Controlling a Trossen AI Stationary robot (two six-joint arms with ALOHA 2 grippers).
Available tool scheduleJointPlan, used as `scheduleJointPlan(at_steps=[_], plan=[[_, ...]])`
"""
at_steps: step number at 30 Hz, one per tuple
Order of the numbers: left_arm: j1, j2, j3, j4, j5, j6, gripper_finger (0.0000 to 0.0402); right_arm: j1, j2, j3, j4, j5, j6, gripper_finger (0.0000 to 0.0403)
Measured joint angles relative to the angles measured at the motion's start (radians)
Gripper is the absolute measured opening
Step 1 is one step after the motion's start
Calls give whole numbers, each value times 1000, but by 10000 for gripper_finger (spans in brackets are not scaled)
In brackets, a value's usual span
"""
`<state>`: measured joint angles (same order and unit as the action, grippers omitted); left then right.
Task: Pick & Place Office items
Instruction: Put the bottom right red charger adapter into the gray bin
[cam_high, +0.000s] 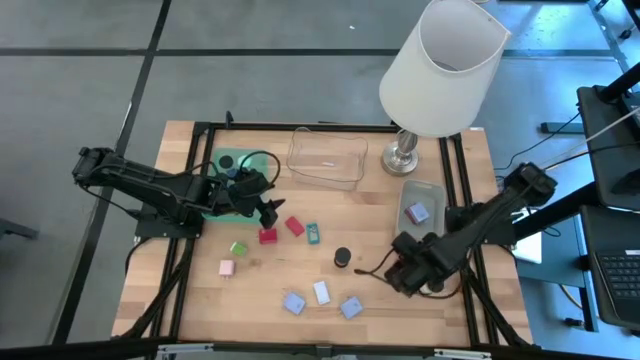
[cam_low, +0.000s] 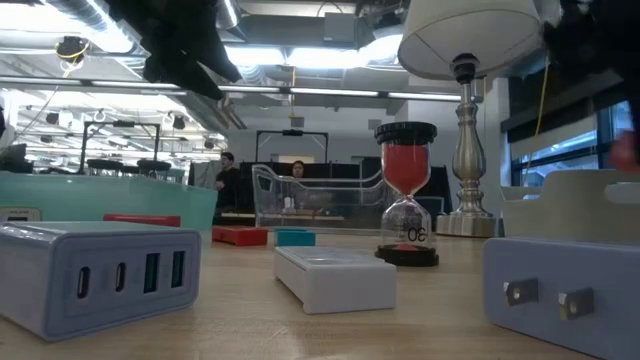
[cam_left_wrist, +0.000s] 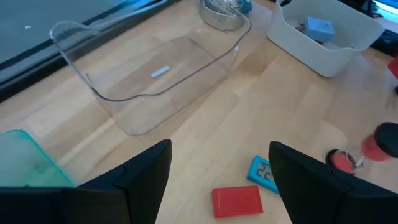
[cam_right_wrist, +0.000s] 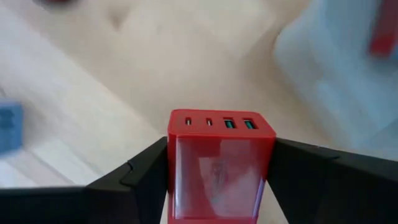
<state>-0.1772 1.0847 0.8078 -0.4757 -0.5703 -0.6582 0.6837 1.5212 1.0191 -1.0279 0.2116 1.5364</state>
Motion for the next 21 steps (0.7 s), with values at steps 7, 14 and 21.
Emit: scheduleJointPlan(at_steps=[7, 14, 21], plan=[[0, 0, 0, 0, 25, 0, 266, -57, -140, 0, -134, 163, -27, 227], [0, 0, 0, 1, 23, 17, 266, -140, -224, 0, -310, 248, -60, 227], [0, 0, 0, 1, -29, 57, 266, -207, -190, -37, -308, 230, -170, 227]])
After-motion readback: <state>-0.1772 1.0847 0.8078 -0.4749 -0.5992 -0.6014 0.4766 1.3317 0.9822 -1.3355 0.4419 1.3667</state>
